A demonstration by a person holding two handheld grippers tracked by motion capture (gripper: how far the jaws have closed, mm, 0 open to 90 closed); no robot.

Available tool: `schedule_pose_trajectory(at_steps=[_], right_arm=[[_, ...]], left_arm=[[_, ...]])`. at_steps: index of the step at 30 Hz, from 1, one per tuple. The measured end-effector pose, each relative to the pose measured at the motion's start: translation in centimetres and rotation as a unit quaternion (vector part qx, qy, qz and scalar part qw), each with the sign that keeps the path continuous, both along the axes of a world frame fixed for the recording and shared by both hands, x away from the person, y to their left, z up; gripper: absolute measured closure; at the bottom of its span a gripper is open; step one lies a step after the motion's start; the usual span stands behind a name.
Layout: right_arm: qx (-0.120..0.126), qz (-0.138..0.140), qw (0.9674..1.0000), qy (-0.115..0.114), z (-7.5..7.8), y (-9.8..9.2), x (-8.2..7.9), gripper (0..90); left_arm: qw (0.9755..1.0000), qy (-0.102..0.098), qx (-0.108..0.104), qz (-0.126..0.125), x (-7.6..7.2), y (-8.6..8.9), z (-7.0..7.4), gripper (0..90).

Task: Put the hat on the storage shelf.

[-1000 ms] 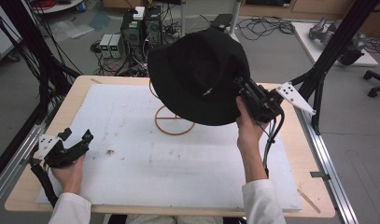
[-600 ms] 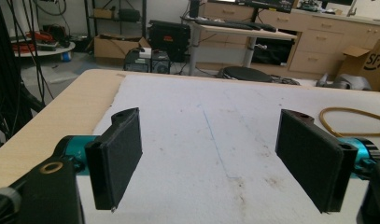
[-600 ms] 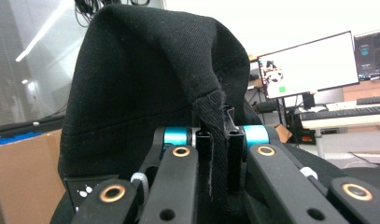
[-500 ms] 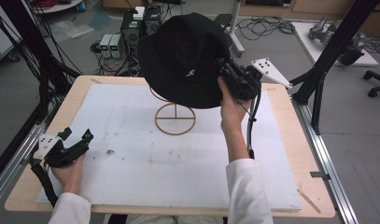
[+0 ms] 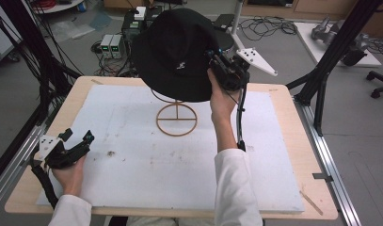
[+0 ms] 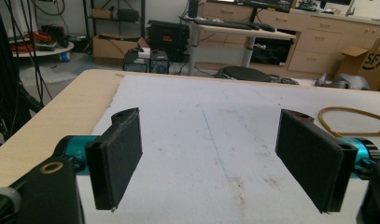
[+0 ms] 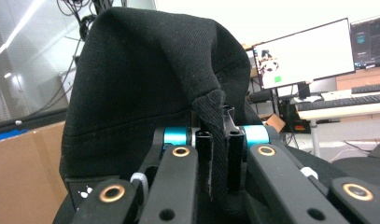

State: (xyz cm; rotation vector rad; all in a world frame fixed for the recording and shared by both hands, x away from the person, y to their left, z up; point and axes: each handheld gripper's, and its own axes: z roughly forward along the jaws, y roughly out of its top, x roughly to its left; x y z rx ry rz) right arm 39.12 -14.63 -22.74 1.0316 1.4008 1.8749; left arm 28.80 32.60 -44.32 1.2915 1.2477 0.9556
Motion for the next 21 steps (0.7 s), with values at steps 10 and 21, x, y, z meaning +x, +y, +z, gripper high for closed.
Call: schedule_pose_trajectory(at_steps=[10, 21], right_arm=[[-0.013, 0.014, 0.9996, 0.021, -1.4, 0.3, 0.7, 86.6], [-0.050, 0.032, 0.9968, 0.054, -2.5, 2.0, 1.3, 86.2]], left_arm=[[1.0000, 0.002, 0.001, 0.000, 0.0, 0.0, 0.0, 22.9], [1.0000, 0.001, 0.003, 0.001, 0.0, 0.0, 0.0, 23.0]])
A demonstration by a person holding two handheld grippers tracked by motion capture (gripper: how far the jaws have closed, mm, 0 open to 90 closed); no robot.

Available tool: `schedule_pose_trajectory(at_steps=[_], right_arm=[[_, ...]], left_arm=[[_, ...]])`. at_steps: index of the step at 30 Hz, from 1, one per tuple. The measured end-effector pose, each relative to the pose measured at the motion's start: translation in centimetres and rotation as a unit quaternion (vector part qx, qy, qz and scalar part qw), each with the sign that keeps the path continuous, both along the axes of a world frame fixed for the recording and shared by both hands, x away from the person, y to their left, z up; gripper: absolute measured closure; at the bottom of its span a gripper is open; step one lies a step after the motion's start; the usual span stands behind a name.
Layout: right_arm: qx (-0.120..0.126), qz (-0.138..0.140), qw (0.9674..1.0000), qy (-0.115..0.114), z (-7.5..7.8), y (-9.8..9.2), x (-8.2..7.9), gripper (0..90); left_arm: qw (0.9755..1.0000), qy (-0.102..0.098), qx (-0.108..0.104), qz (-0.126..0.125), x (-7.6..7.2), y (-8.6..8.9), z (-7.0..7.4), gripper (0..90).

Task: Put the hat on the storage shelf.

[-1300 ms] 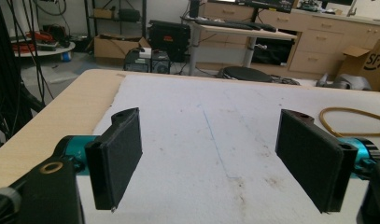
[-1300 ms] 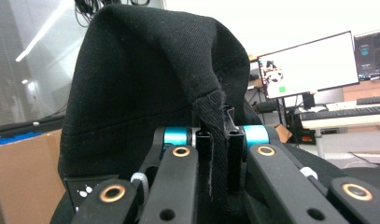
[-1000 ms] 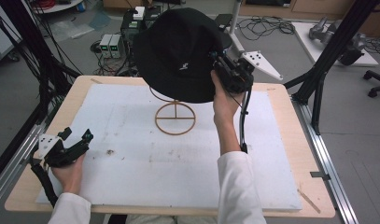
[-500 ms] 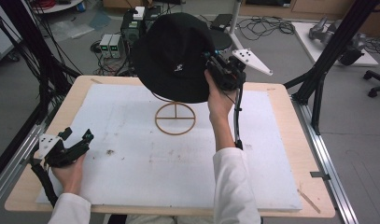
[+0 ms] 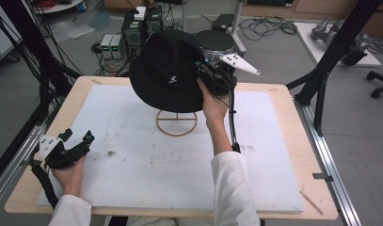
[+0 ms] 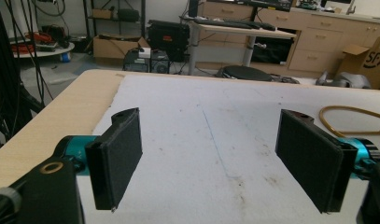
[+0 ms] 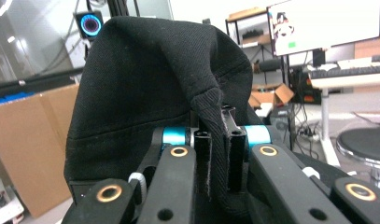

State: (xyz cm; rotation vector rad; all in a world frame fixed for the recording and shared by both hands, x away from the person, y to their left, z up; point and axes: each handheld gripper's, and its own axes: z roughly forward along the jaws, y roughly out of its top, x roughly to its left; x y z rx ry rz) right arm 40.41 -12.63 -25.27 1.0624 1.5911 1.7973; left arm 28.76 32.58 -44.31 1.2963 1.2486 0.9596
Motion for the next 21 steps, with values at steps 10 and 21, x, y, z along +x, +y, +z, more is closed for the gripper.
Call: schedule_pose_trajectory(at_steps=[10, 21], right_arm=[[-0.008, -0.004, 0.9995, 0.032, -2.3, -0.5, 0.4, 83.6], [-0.001, 0.013, 0.9989, 0.045, -3.6, -0.6, -0.1, 83.7]], left_arm=[[1.0000, 0.002, 0.000, 0.000, 0.1, 0.0, -0.1, 23.0], [1.0000, 0.002, 0.001, -0.002, 0.1, -0.1, -0.1, 23.1]])
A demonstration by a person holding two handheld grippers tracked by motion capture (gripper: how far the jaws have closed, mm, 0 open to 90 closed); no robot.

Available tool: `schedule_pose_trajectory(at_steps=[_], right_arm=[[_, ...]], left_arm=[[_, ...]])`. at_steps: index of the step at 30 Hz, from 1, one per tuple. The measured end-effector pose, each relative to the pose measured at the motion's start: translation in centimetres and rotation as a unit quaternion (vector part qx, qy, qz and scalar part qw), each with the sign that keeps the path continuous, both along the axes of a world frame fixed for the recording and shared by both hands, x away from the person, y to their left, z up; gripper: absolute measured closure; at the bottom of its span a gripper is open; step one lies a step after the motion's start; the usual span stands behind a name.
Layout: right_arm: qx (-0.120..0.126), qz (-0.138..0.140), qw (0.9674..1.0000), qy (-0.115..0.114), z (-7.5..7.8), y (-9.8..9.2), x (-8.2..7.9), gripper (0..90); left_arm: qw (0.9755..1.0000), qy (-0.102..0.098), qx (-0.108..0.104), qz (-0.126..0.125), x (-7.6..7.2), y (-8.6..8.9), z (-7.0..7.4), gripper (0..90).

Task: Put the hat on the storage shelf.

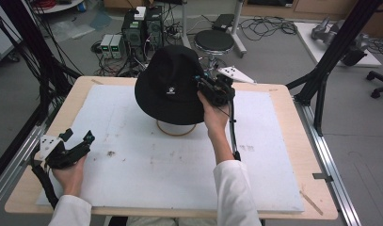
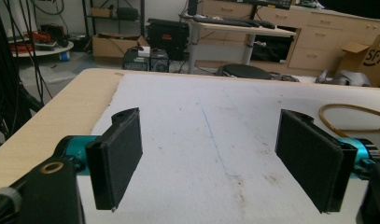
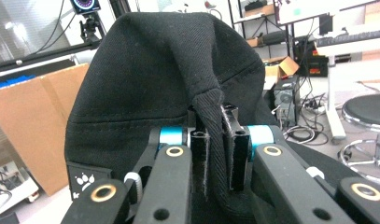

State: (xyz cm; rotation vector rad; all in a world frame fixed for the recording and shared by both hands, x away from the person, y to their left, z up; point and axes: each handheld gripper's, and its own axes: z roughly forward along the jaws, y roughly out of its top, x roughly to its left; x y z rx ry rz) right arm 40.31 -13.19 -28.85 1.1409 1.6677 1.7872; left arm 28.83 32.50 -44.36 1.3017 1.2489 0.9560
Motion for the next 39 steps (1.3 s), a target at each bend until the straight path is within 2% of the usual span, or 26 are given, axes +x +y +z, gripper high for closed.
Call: schedule_pose_trajectory(at_steps=[4, 19, 21, 24, 26, 32, 34, 36, 39], right_arm=[[0.001, 0.005, 1.0000, 0.006, -0.5, -0.1, -0.1, 83.6], [0.005, 0.004, 1.0000, 0.002, -0.3, -0.2, -0.2, 78.0], [0.012, 0.004, 0.9999, 0.002, -0.3, -0.3, -0.2, 73.5], [0.037, 0.011, 0.9992, -0.004, -0.1, -0.6, -0.3, 62.2], [0.041, 0.009, 0.9991, -0.007, 0.0, -0.8, -0.4, 57.3], [0.046, -0.006, 0.9989, 0.004, 0.1, -1.9, -0.3, 35.7], [0.050, -0.007, 0.9987, 0.001, 0.2, -2.2, -0.3, 29.8], [0.043, -0.012, 0.9990, -0.004, 0.3, -2.4, -0.4, 22.8], [0.033, -0.034, 0.9988, -0.014, 0.7, -2.7, -0.8, 11.9]], left_arm=[[1.0000, 0.001, 0.002, -0.001, 0.0, 0.0, 0.0, 23.1], [1.0000, 0.002, 0.004, -0.001, 0.0, 0.0, 0.0, 23.1], [1.0000, 0.003, 0.004, -0.001, 0.0, 0.0, 0.0, 23.1], [1.0000, 0.003, 0.003, 0.000, 0.0, 0.0, 0.0, 23.2], [1.0000, 0.001, 0.004, -0.001, 0.0, 0.0, 0.0, 23.2], [1.0000, 0.002, 0.004, -0.001, 0.0, 0.0, 0.0, 23.2], [1.0000, 0.001, 0.004, -0.001, 0.0, 0.0, 0.0, 23.2], [1.0000, 0.001, 0.004, -0.001, 0.0, -0.1, 0.0, 23.2], [1.0000, 0.002, 0.005, -0.001, -0.1, 0.0, 0.0, 23.2]])
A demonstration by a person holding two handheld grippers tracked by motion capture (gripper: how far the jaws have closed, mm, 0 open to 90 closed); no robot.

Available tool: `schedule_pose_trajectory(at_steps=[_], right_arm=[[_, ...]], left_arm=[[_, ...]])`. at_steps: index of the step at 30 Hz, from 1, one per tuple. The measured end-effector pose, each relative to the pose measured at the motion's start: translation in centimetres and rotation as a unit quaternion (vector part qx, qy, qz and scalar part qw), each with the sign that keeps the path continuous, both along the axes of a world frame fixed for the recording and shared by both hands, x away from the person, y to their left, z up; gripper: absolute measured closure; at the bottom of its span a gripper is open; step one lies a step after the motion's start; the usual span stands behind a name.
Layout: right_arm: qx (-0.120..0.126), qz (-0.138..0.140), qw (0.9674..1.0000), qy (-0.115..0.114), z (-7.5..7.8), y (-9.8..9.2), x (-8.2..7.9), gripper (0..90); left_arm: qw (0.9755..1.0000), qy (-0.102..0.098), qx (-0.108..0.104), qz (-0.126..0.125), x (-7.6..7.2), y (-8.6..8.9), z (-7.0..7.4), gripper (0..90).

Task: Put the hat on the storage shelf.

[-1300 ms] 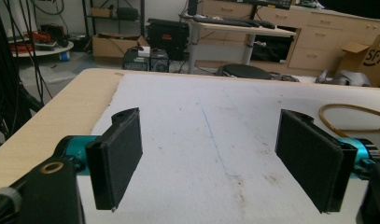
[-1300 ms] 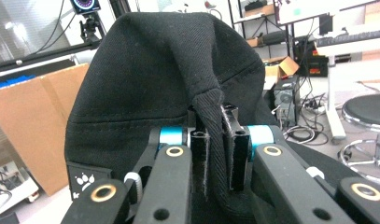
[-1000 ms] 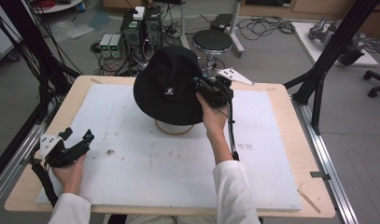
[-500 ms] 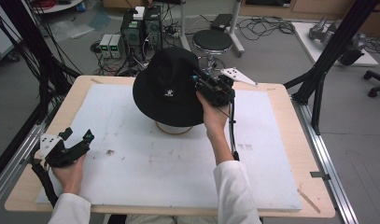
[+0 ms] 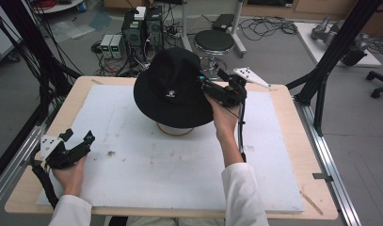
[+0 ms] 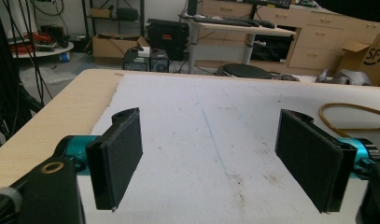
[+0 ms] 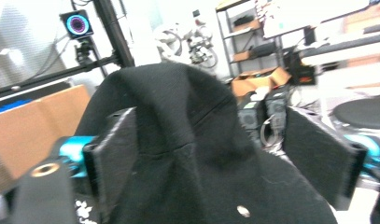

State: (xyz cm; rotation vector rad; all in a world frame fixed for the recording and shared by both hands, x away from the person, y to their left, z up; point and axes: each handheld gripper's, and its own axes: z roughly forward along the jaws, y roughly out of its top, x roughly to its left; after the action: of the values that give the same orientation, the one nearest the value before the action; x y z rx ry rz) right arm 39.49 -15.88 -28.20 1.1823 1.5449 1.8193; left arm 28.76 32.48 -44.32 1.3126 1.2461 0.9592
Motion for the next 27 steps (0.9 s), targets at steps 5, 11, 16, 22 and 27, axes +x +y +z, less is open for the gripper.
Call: schedule_pose_trajectory(at_steps=[5, 11, 16, 22, 27], right_arm=[[0.014, -0.004, 0.9998, -0.012, 0.5, -1.0, -0.5, 10.8], [-0.003, -0.034, 0.9993, -0.016, 0.9, -2.3, -1.4, 10.8], [-0.017, -0.076, 0.9969, -0.011, 0.5, -4.1, -2.4, 10.8], [-0.023, -0.107, 0.9940, 0.002, 0.2, -6.2, -3.4, 10.8], [-0.032, -0.134, 0.9904, -0.004, 0.0, -7.3, -4.4, 10.8]], left_arm=[[1.0000, -0.001, 0.000, 0.000, 0.0, 0.0, 0.0, 23.2], [1.0000, -0.001, -0.001, 0.002, 0.0, 0.0, 0.0, 23.2], [1.0000, -0.002, 0.000, 0.002, -0.1, 0.0, 0.0, 23.2], [1.0000, 0.000, -0.004, 0.004, -0.1, 0.1, 0.0, 23.2], [1.0000, -0.001, -0.009, 0.004, -0.1, 0.1, 0.0, 23.2]])
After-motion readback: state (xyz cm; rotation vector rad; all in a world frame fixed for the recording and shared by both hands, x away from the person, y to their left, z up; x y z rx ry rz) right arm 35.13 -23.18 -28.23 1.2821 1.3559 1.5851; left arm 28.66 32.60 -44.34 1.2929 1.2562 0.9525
